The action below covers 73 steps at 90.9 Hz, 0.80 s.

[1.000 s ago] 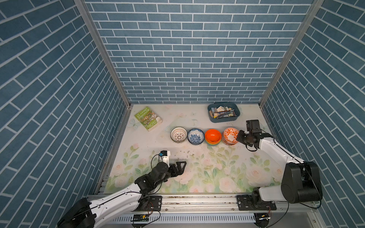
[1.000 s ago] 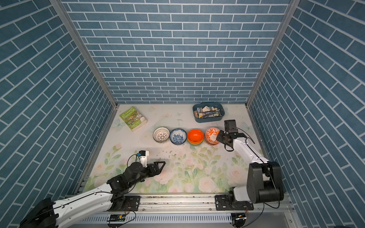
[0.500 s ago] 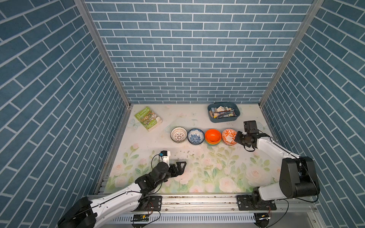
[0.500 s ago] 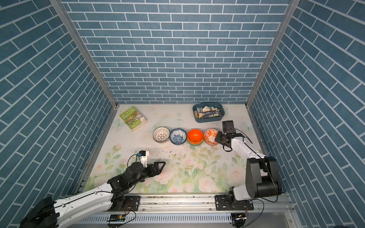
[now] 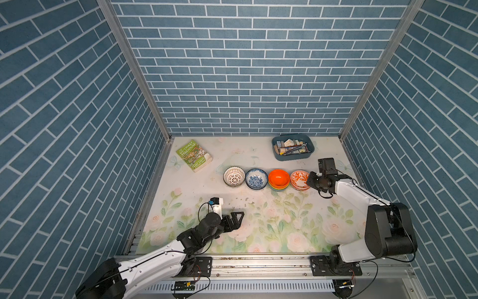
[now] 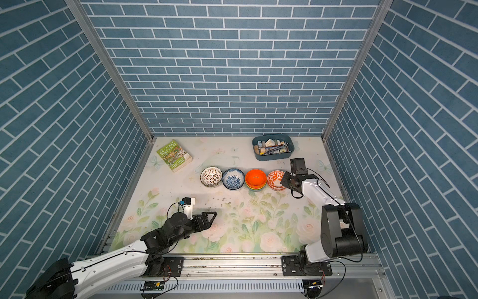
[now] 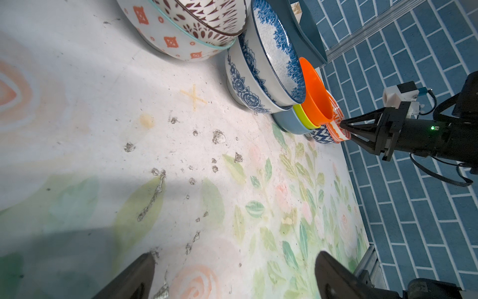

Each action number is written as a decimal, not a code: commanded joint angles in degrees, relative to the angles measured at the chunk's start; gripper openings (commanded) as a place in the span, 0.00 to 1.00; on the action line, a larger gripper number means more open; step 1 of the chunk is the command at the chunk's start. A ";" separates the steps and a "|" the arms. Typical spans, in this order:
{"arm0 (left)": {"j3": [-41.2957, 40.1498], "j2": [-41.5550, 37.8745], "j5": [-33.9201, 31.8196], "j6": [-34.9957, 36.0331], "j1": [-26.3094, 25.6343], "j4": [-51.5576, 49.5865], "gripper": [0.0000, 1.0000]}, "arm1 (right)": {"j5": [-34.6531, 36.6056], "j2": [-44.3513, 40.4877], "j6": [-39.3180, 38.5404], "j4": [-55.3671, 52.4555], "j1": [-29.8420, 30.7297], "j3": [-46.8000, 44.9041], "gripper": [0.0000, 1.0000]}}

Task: Stack the bowls
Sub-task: Place the bowl on the bowl, then reset both arms

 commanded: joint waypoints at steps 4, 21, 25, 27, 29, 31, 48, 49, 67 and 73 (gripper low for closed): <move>0.03 -0.29 -0.88 0.93 -0.37 -0.05 1.00 | -0.02 -1.49 -0.49 -0.19 0.64 0.81 0.36; 0.72 -0.94 -1.24 0.85 -0.32 -1.47 1.00 | 0.46 -5.39 -0.31 -2.22 0.74 0.65 0.40; 1.22 -1.15 -1.53 0.92 -0.35 -2.44 1.00 | 0.72 -6.84 -0.23 -2.75 0.79 0.47 0.41; 1.56 -1.34 -1.61 1.01 -0.32 -2.97 1.00 | 0.91 -7.60 -0.21 -3.01 0.73 0.25 0.41; 2.04 -1.47 -2.35 1.30 -0.32 -3.61 1.00 | 1.04 -8.52 -0.22 -3.25 0.69 -0.05 0.42; 2.76 -1.61 -3.08 1.70 -0.32 -4.67 1.00 | 1.32 -9.60 -0.23 -3.44 0.75 -0.26 0.43; 9.20 -4.32 -9.18 7.08 -0.32 -7.22 1.00 | 5.26 -18.36 -1.22 -1.22 0.69 -4.51 0.50; 9.54 -4.54 -9.48 7.56 -0.32 -6.84 1.00 | 5.69 -18.81 -1.30 -0.96 0.69 -4.82 0.51; 17.04 -3.31 -33.49 18.13 -0.24 -9.58 1.00 | 14.07 -24.95 -3.33 7.92 0.76 -11.91 0.99; 17.79 -1.64 -45.11 21.99 0.15 -8.65 1.00 | 16.54 -26.95 -5.22 13.20 0.76 -15.28 1.00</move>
